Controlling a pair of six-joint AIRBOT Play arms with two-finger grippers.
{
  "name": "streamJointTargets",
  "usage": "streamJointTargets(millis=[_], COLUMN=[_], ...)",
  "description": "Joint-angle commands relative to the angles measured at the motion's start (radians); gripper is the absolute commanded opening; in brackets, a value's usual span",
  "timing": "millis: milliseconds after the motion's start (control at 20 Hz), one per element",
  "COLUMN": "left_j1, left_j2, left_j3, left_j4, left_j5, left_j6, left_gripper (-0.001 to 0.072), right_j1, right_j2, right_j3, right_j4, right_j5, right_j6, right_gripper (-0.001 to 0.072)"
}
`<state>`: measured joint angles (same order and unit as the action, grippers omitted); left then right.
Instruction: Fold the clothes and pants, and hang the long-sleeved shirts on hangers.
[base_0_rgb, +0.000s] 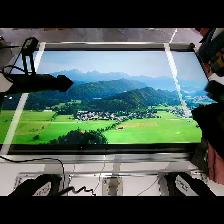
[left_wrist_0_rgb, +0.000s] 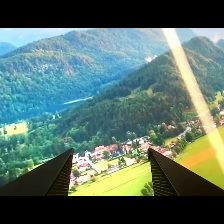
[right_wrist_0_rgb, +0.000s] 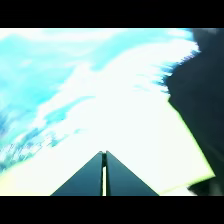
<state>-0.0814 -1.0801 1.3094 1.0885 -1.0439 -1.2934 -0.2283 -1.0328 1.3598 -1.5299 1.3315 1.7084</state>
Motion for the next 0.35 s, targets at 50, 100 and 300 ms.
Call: streamJointTargets(millis=[50,100,300], left_j1=[0.001,0.001,0.001], left_j2=[0.0,0.0,0.0], left_j3=[0.001,0.001,0.001], left_j4=[0.0,0.0,0.0], left_j5=[0.0,0.0,0.0], left_j6=[0.0,0.0,0.0], left_gripper=[0.0537,0.0537,0.0537], right_j1=[0.342,0.373,0.439], right_j2=[-0.065,-0.084,-0.115], right_j3=[-0.048,-0.048,-0.048], right_j4=[-0.079,-0.079,-0.059], right_j5=[-0.134,-0.143,-0.147], right_j6=[-0.098,-0.099,-0.098], right_gripper=[0.0046,0.0047,0.0047])
